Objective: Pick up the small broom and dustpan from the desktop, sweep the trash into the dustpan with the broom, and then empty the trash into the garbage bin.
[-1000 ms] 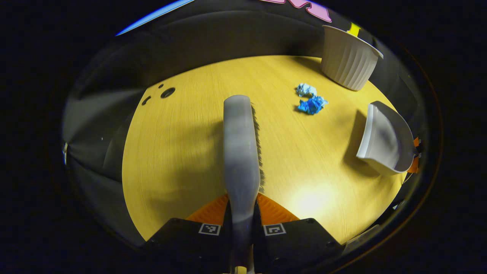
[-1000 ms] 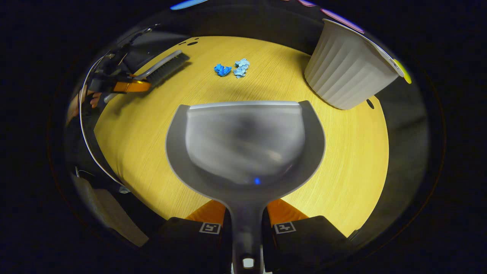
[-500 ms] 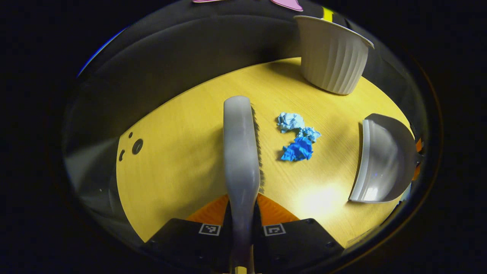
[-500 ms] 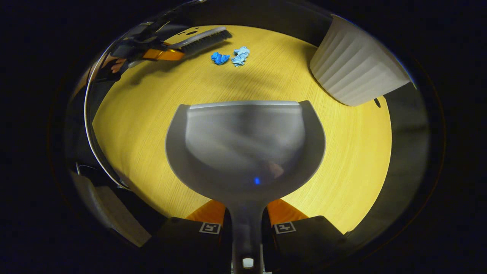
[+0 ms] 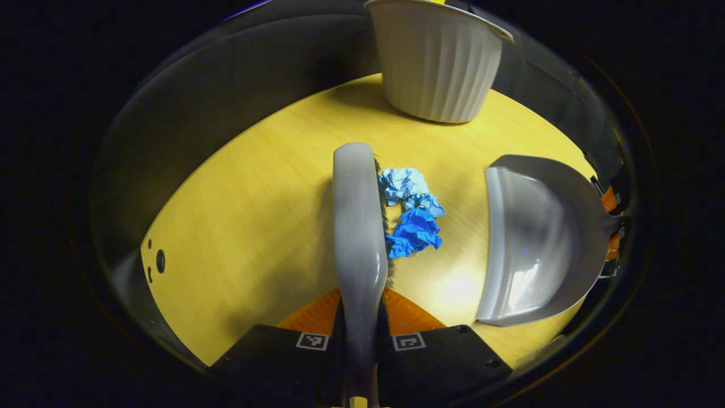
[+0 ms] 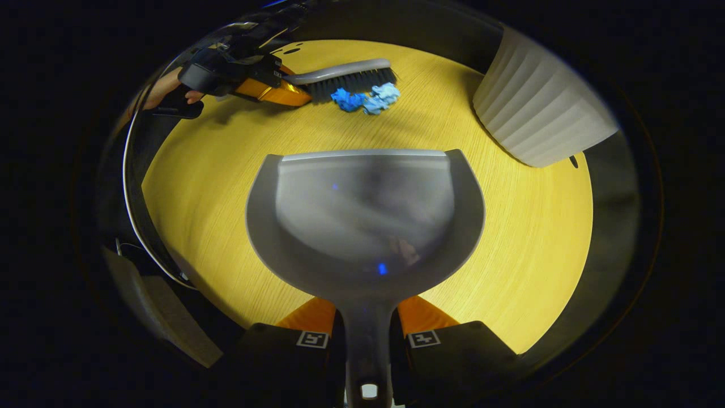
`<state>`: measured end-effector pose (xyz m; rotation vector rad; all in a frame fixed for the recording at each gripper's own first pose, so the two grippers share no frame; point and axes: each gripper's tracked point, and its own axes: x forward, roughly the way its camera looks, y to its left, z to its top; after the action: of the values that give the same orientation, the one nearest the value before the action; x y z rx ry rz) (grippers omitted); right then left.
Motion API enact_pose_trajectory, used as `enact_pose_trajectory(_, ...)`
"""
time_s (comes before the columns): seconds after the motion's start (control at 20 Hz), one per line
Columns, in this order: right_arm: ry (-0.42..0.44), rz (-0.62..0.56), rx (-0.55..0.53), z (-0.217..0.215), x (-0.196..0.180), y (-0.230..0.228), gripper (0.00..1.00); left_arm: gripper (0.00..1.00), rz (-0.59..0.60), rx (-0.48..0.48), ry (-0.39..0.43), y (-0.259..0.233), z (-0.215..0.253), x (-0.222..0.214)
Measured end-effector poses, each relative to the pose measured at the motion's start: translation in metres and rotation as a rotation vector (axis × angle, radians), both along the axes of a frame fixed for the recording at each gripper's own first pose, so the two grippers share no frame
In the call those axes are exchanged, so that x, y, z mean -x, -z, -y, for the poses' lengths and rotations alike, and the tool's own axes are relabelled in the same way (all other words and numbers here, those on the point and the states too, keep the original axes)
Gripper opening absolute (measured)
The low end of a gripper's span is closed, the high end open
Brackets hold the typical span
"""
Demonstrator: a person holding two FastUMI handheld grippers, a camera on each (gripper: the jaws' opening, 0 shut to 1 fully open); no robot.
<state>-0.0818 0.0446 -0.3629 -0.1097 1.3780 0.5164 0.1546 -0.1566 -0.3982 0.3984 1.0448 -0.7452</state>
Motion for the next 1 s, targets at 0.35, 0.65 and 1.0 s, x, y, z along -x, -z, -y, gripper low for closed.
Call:
enact_pose_trajectory(0.35,0.022,0.041,-0.033,0.0,0.004,0.005,0.36,0.27,-0.025,0.078,0.2,-0.009,0.023,0.031)
enact_pose_trajectory(0.65,0.051,0.103,-0.058,0.001,0.004,0.009,0.36,0.27,-0.098,0.168,0.234,-0.024,0.04,0.069)
enact_pose_trajectory(1.0,0.195,0.126,-0.006,0.001,0.005,0.004,0.36,0.27,0.004,0.199,-0.012,-0.038,0.029,0.05)
